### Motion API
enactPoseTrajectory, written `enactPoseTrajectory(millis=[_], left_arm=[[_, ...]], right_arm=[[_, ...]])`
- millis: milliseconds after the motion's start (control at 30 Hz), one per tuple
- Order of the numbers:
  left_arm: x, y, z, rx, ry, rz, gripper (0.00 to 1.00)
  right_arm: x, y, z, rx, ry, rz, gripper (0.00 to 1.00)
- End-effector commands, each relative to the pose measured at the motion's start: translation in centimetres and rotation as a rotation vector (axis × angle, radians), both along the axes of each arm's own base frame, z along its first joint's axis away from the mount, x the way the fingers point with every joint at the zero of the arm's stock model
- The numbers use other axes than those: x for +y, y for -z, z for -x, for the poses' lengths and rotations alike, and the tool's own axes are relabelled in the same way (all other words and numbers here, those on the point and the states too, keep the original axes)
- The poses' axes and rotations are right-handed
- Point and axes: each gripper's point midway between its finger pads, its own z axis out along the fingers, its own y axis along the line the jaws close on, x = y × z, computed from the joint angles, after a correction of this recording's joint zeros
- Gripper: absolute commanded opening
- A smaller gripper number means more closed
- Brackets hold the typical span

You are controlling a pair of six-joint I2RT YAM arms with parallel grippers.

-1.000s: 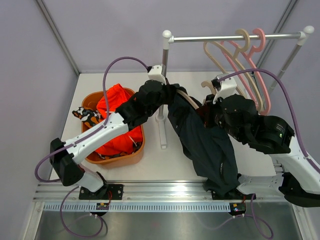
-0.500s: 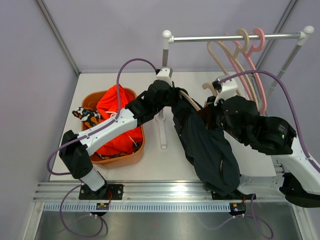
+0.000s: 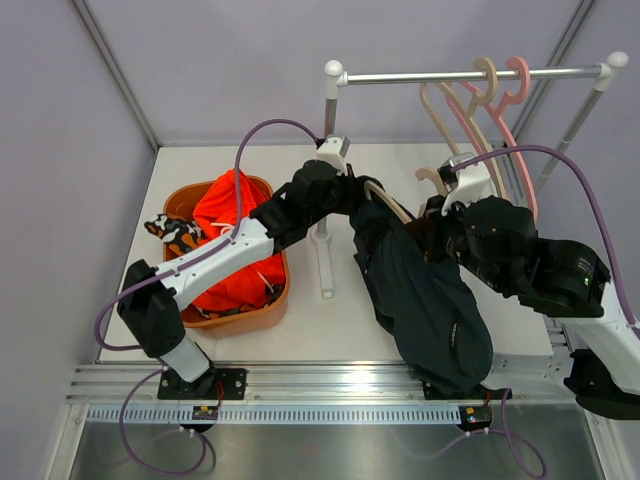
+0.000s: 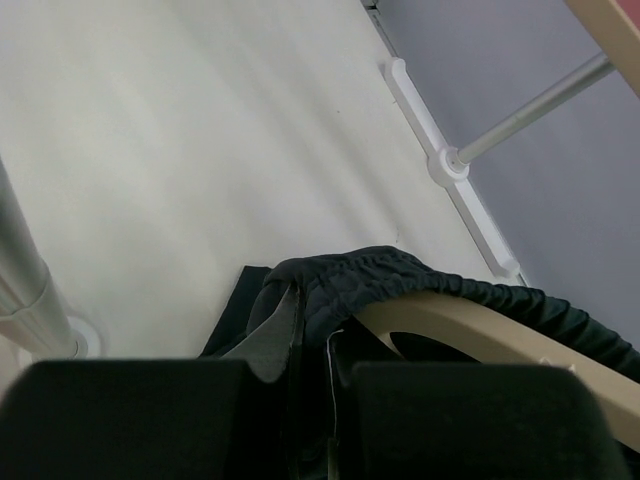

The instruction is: Remove the shorts from the hanger

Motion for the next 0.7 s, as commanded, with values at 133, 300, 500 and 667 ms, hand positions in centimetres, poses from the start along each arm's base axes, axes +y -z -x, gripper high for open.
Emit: enactPoseTrajectory(millis=[133, 300, 500, 667], left_arm=[[1.9, 2.5, -1.6, -0.003, -0.025, -0.059, 0.00], [1.5, 3.0, -1.8, 0.010, -0.004, -0.087, 0.00], [1.0, 4.1, -1.1, 0.022, 0.037, -0.056, 0.00], [0.9, 3.9, -0.1, 0.029, 0.069, -0.030, 0.00]], right_arm=[[-0.2, -6.6, 1.6, -0.121, -0.071, -0.223, 0.00], [-0.5, -7.9, 2.3, -0.148, -0.101, -0.270, 0.00], [-1.8, -8.4, 2.0, -0.177, -0.055, -0.279, 0.00], [-1.7, -8.4, 1.3, -0.202, -0.027, -0.279, 0.00]])
